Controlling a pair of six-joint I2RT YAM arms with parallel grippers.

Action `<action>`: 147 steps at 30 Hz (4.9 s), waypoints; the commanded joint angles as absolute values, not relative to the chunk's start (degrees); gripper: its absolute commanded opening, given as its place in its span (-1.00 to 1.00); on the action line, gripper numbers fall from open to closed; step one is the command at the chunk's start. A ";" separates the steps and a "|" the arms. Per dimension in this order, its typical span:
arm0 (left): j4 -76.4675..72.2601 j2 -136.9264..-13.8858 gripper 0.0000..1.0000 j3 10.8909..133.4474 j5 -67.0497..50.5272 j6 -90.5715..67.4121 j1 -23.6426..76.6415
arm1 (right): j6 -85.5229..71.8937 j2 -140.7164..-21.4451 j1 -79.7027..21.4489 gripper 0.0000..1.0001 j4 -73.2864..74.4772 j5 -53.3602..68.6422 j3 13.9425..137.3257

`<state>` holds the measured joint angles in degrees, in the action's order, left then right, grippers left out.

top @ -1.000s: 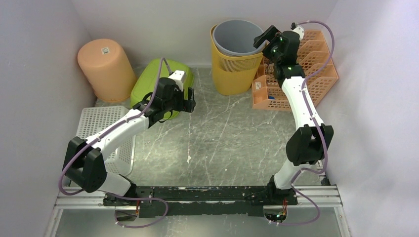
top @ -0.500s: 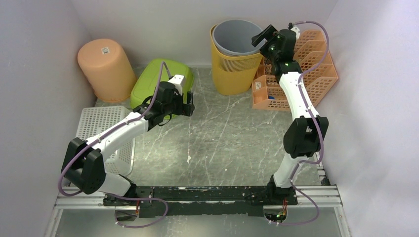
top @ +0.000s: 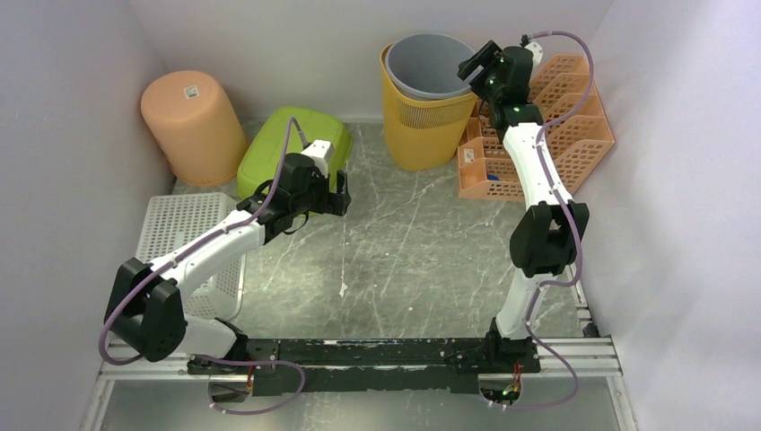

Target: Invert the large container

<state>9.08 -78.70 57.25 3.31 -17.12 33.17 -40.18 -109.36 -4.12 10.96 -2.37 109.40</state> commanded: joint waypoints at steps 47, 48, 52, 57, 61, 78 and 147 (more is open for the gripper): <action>8.51 -75.70 0.99 55.60 5.35 -18.44 33.52 | -34.58 -97.26 -6.82 -1.00 -9.69 0.84 105.95; 8.67 -75.56 0.99 55.82 5.73 -18.45 33.57 | -34.62 -96.37 -6.84 -1.00 -10.09 0.86 105.99; 9.99 -75.22 0.99 56.80 7.57 -18.45 33.49 | -34.35 -91.83 -6.83 -1.00 -10.81 0.87 105.82; 12.48 -75.35 0.99 59.40 8.50 -18.47 33.49 | -33.19 -84.41 -6.75 -1.00 -10.19 0.46 105.14; 16.25 -75.61 0.99 63.15 10.33 -17.69 33.44 | -32.84 -78.42 -6.76 -1.00 -6.46 2.11 105.08; 31.80 -69.25 0.99 77.63 24.97 -18.42 31.99 | -36.70 -50.31 -8.00 -1.00 8.20 3.83 82.02; 28.44 -74.46 0.99 72.04 22.30 -18.51 29.92 | -14.77 -69.22 -62.13 0.16 36.05 -15.91 72.50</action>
<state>30.24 -75.05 72.03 23.16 -18.46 30.37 -15.16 -67.72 -61.73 34.74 -11.86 73.49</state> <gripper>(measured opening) 0.994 0.588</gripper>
